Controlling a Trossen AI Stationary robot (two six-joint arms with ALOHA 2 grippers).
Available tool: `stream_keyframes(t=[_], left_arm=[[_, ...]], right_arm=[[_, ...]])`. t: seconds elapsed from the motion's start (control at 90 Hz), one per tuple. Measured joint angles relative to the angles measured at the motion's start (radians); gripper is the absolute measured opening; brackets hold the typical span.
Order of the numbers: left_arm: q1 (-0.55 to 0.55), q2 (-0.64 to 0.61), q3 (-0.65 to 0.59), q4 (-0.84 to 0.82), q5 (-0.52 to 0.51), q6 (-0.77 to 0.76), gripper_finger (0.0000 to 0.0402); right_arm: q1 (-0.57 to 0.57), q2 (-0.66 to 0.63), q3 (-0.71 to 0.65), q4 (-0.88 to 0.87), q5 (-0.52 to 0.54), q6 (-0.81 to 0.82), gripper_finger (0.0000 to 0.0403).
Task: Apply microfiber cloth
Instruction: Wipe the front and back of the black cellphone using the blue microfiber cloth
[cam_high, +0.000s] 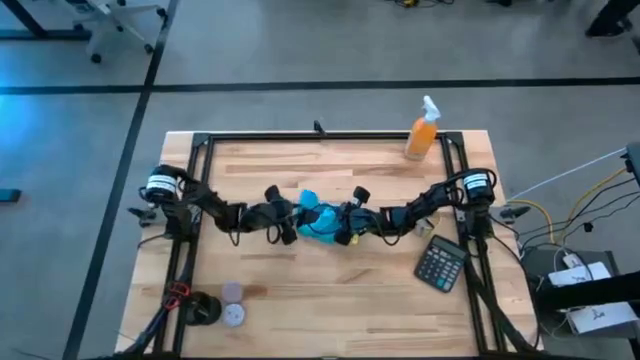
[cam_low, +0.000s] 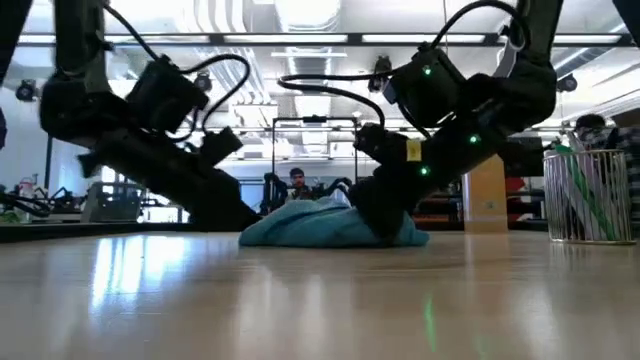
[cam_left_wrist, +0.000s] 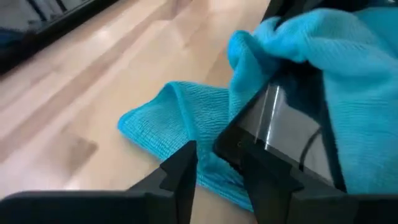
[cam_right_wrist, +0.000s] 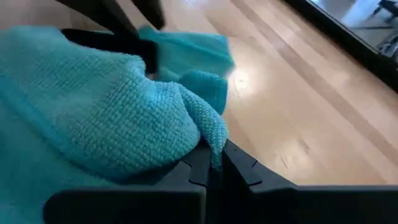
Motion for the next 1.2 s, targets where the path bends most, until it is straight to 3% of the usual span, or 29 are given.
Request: stream_keyframes(t=[0.267, 0.422, 0.578, 0.7, 0.878, 1.2], left_arm=[[0.161, 0.023, 0.104, -0.021, 0.144, 0.161, 0.0119], [0.191, -0.041, 0.102, -0.084, 0.15, 0.197, 0.0113], [0.182, -0.177, 0.076, -0.192, 0.162, 0.189, 0.0106], [0.168, -0.253, 0.07, -0.265, 0.213, 0.156, 0.0101], [0.111, -0.254, 0.064, -0.25, 0.275, 0.097, 0.0101], [0.068, -0.049, 0.101, -0.09, 0.241, 0.083, 0.0101]], right_arm=[[-0.022, -0.003, 0.043, 0.022, -0.04, -0.095, 0.0], [-0.018, -0.023, 0.06, 0.01, -0.05, -0.232, 0.0], [-0.009, -0.053, 0.061, -0.015, -0.25, -0.321, 0.0], [0.002, -0.046, 0.074, -0.047, -0.46, -0.242, 0.0001], [0.052, -0.023, 0.079, -0.103, -0.479, -0.107, 0.0025], [0.088, -0.064, 0.082, -0.271, -0.531, 0.068, 0.0083]])
